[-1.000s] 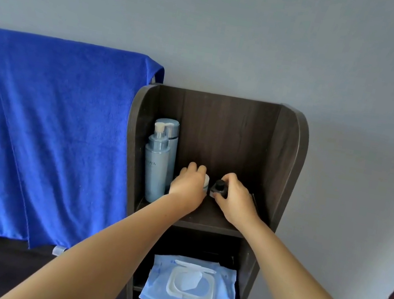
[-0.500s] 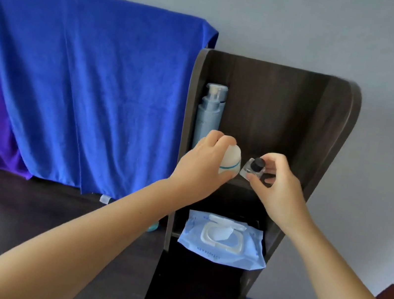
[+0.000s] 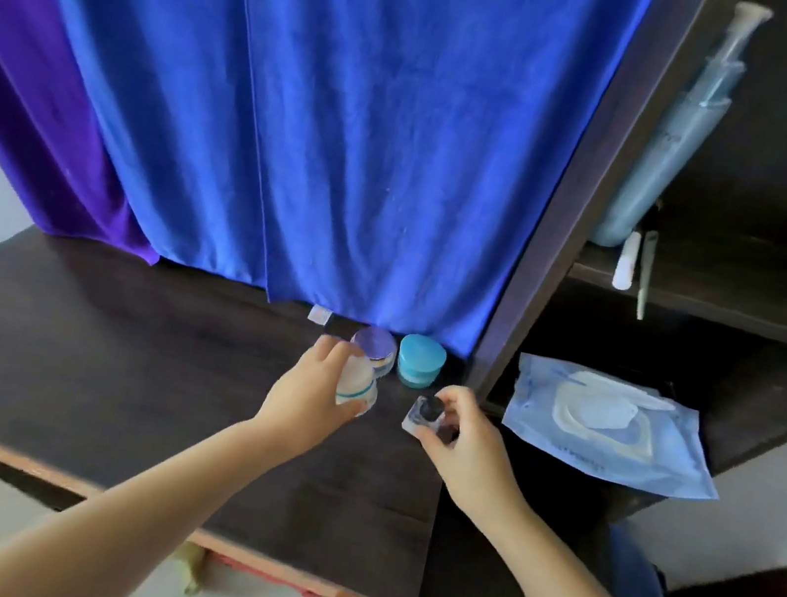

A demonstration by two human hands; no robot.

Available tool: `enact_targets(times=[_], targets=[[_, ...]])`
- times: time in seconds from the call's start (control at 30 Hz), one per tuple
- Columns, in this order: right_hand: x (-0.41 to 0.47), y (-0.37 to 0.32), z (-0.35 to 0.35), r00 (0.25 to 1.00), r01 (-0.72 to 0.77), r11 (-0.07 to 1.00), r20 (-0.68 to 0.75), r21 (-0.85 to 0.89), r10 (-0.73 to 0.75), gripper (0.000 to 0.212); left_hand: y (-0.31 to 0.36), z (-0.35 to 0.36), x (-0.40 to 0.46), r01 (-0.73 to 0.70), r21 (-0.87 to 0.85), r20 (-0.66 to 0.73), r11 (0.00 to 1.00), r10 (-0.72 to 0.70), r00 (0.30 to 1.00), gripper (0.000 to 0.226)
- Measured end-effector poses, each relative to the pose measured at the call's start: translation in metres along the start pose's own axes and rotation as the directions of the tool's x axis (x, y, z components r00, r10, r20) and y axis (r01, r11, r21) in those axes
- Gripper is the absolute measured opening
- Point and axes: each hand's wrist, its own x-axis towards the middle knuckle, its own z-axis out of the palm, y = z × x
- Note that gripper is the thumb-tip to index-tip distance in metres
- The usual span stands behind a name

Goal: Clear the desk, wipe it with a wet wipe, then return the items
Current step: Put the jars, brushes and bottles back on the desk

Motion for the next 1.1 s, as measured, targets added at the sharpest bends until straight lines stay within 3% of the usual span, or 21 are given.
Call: enact_targets(times=[0.2, 0.4, 0.67, 0.77, 0.87, 1.1], targets=[[0.045, 0.032, 0.075, 0.959, -0.236, 0.972, -0.161, 0.008, 0.234, 0.033, -0.063, 0.074, 0.033, -0.064, 0.072, 0.124, 0.995, 0.055, 0.991, 0.049], [0.067, 0.051, 0.105, 0.945, -0.245, 0.962, -0.25, -0.121, 0.209, 0.032, -0.083, 0.102, 0.056, -0.322, 0.126, 0.021, 0.938, 0.322, 0.946, 0.06], [0.077, 0.051, 0.109, 0.931, -0.285, 0.948, -0.277, -0.143, 0.238, 0.041, -0.091, 0.107, 0.065, -0.374, 0.136, -0.023, 0.917, 0.381, 0.924, 0.069], [0.074, 0.046, 0.097, 0.943, -0.25, 0.957, -0.261, -0.149, 0.206, 0.047, -0.085, 0.095, 0.067, -0.391, 0.16, -0.027, 0.906, 0.4, 0.916, 0.076], [0.063, 0.03, 0.07, 0.955, -0.171, 0.971, -0.268, -0.168, 0.122, 0.047, -0.063, 0.075, 0.066, -0.395, 0.177, -0.087, 0.902, 0.414, 0.906, 0.057], [0.011, -0.033, -0.053, 0.925, 0.177, 0.976, -0.317, -0.129, -0.21, 0.025, 0.05, 0.018, 0.045, -0.509, 0.08, -0.284, 0.857, 0.509, 0.812, 0.038]])
